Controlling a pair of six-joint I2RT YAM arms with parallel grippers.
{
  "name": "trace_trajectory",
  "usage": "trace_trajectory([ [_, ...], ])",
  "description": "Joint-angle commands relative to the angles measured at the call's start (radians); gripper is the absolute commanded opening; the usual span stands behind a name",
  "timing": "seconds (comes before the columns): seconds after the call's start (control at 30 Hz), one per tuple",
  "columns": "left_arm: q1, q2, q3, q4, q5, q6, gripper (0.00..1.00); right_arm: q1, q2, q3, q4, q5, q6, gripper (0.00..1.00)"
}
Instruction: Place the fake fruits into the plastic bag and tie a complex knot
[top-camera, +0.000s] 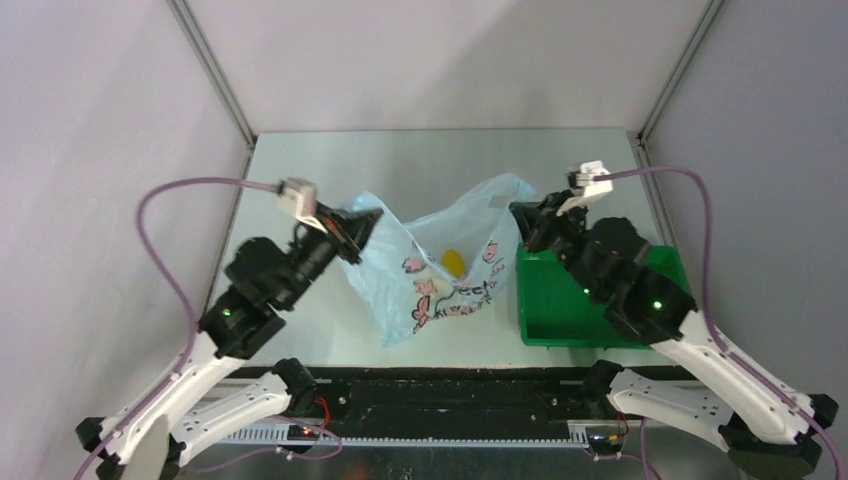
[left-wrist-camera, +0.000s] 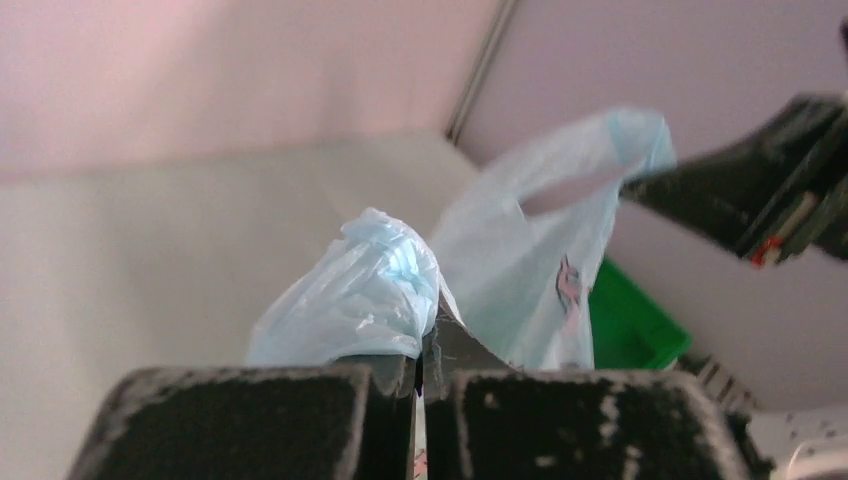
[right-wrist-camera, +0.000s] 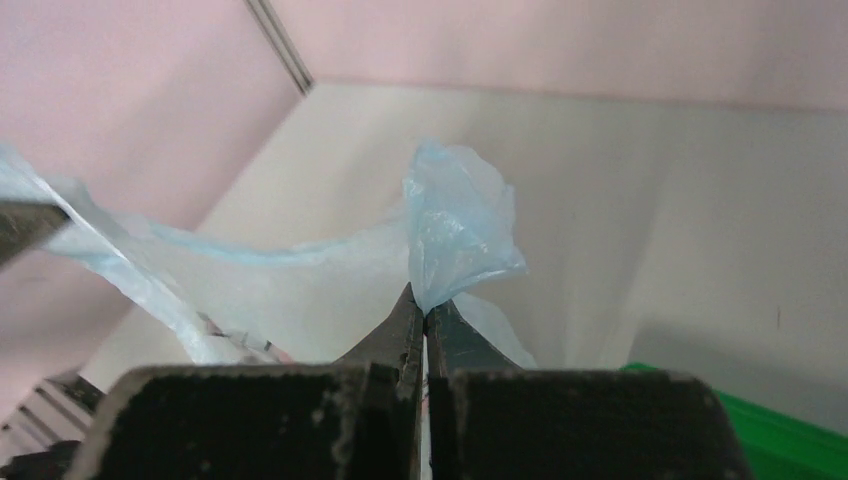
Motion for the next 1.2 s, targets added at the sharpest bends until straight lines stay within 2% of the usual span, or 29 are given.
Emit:
trace_trajectory([
  [0.0,0.116,0.052,0.243,-0.13,0.214,0.069,0.0,0.018,-0.092,0.094,0.029,0.001,-0.052,0.0],
  [0.1,0.219,0.094,0.292,-0.232,0.464,0.067,0.0,0.018,-0.115,0.094,-0.011,0.006,-0.033,0.0],
  [0.2,0.291,0.125,0.309,-0.294,0.595,0.095,0.0,0.019,-0.117,0.093,-0.071,0.011,-0.008,0.0],
  [0.47,0.444,0.097,0.196,-0.204,0.93,0.201,0.0,0.021,-0.127,0.046,-0.128,0.024,0.033,0.0],
  [0.5,0.45,0.089,0.182,-0.198,0.955,0.213,0.0,0.021,-0.129,0.044,-0.137,0.028,0.03,0.03],
  [0.53,0.451,0.084,0.18,-0.193,0.994,0.235,0.0,0.021,-0.132,0.043,-0.139,0.035,0.02,0.15],
  [0.57,0.451,0.078,0.183,-0.198,1.013,0.248,0.0,0.021,-0.14,0.043,-0.139,0.035,0.012,0.23],
  [0.6,0.451,0.077,0.187,-0.221,1.046,0.278,0.0,0.022,-0.145,0.043,-0.136,0.029,-0.007,0.41],
  [0.63,0.452,0.073,0.197,-0.239,1.06,0.296,0.0,0.022,-0.16,0.043,-0.122,0.02,-0.02,0.51],
  [0.67,0.452,0.072,0.2,-0.269,1.082,0.323,0.0,0.022,-0.166,0.043,-0.113,-0.008,-0.055,0.65],
  [0.73,0.451,0.068,0.208,-0.306,1.111,0.375,0.0,0.021,-0.187,0.043,-0.076,-0.079,-0.113,0.81],
  [0.83,0.451,0.064,0.205,-0.343,1.144,0.409,0.0,0.021,-0.198,0.045,-0.014,-0.239,-0.219,0.91],
  [0.9,0.45,0.069,0.203,-0.366,1.167,0.433,0.0,0.022,-0.188,0.05,0.007,-0.49,-0.286,0.95],
  [0.97,0.449,0.069,0.193,-0.369,1.19,0.444,0.0,0.021,-0.16,0.062,0.027,-0.65,-0.327,0.97],
  [1.17,0.411,0.067,0.152,-0.352,1.196,0.438,0.0,0.03,0.003,0.16,0.071,-0.949,-0.337,0.93],
])
